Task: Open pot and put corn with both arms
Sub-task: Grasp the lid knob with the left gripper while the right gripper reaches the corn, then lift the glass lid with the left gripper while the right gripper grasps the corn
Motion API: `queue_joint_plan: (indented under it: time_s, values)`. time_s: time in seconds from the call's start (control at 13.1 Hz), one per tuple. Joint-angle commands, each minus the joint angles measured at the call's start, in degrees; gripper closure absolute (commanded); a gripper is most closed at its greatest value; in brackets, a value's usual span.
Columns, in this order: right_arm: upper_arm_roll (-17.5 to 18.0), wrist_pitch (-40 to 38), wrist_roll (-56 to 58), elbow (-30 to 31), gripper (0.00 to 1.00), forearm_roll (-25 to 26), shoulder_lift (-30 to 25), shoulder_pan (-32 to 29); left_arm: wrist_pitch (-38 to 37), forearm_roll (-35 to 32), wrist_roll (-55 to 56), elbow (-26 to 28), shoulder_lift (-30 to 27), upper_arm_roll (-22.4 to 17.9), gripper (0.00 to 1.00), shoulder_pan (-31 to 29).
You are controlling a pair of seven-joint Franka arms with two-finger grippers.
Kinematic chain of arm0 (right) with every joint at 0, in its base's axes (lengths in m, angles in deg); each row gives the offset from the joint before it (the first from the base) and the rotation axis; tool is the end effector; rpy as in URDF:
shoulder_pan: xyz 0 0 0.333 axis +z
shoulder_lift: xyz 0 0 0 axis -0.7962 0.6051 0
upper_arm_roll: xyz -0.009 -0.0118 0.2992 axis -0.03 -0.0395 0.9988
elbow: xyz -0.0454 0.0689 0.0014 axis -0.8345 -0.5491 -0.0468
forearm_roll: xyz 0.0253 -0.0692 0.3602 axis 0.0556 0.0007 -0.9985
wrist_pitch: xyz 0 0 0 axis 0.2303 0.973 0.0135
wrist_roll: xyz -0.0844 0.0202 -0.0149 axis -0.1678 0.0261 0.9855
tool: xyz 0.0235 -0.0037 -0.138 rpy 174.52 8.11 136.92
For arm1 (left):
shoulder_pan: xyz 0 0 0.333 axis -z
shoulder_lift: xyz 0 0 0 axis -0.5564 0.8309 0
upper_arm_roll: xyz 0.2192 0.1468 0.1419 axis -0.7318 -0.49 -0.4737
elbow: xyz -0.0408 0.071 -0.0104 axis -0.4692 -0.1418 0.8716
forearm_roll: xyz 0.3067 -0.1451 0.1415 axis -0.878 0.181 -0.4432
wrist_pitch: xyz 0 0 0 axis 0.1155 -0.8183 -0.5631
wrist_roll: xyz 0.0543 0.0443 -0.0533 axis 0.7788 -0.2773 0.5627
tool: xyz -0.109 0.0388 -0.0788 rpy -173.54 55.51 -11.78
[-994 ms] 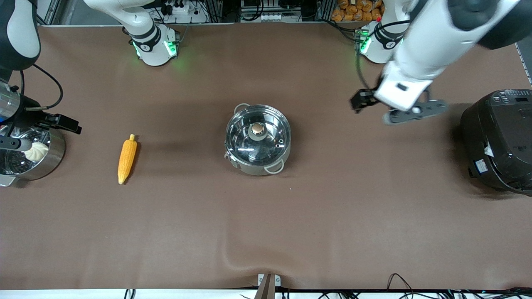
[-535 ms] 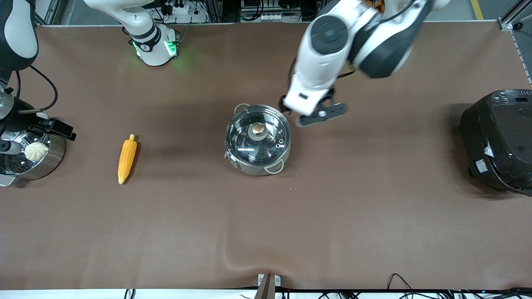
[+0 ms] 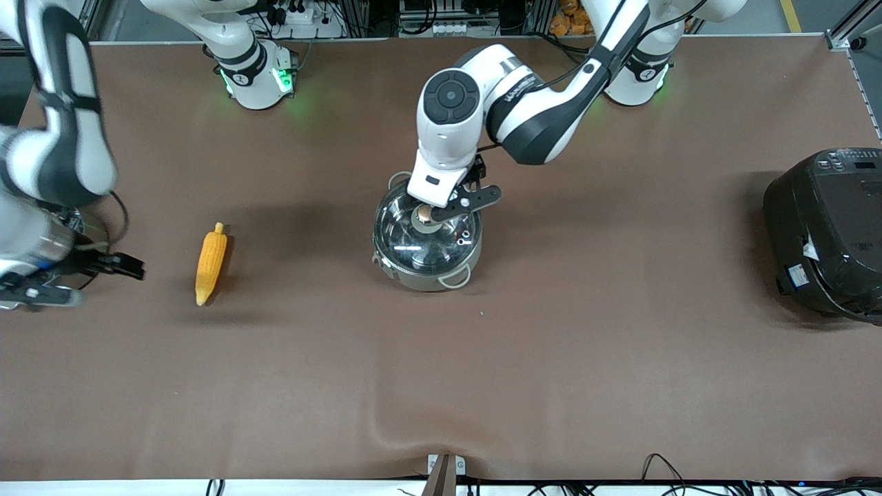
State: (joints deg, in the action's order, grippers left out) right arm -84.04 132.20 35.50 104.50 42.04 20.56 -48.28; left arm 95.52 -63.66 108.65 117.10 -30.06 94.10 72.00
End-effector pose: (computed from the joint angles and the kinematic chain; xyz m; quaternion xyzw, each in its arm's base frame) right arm 0.5944 -0.0864 0.3218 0.9993 -0.0249 0.0066 0.0270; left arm 0.4470 -0.5055 0.3720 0.9802 0.1866 -0.0638 0.0177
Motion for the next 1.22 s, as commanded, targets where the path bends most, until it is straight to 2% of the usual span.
queue_joint_plan:
  time_s: [0.0,0.15,0.23,0.46,0.69,0.76,0.84,1.15]
  values:
    - [3.23,4.97,-0.21,3.22,0.00,-0.70,2.14,-0.70,2.61,-1.29,3.33,-3.50,3.57,-0.82,0.00,1.44]
    - [5.33,4.98,0.66,3.23,0.00,-3.94,3.99,-0.70,3.85,-1.29,3.43,-3.50,4.19,-2.39,0.00,2.58]
    - [6.39,5.50,0.67,3.31,0.00,-3.95,4.69,-0.61,5.08,-1.29,3.43,-3.50,4.63,-3.62,0.00,3.63]
    - [6.49,6.56,1.89,3.31,0.00,-3.78,6.36,-1.49,7.10,-1.20,3.51,-3.50,5.69,-9.16,0.00,8.99]
    - [6.49,12.95,4.45,6.11,0.00,-4.12,8.92,-2.90,7.11,-1.29,3.43,-3.41,6.30,-9.43,0.00,9.53]
    - [6.58,15.41,4.45,7.87,0.00,-4.21,9.27,-2.90,7.03,-1.29,3.43,-3.33,6.30,-9.35,0.06,9.53]
    - [6.58,16.40,4.19,8.93,0.00,-4.30,9.79,-2.90,6.85,-1.29,3.25,-3.24,6.30,-9.43,0.11,9.53]
    - [6.58,16.23,3.83,10.70,0.00,-4.30,9.97,-2.99,6.41,-2.34,3.08,-3.06,6.39,-9.35,0.16,9.53]
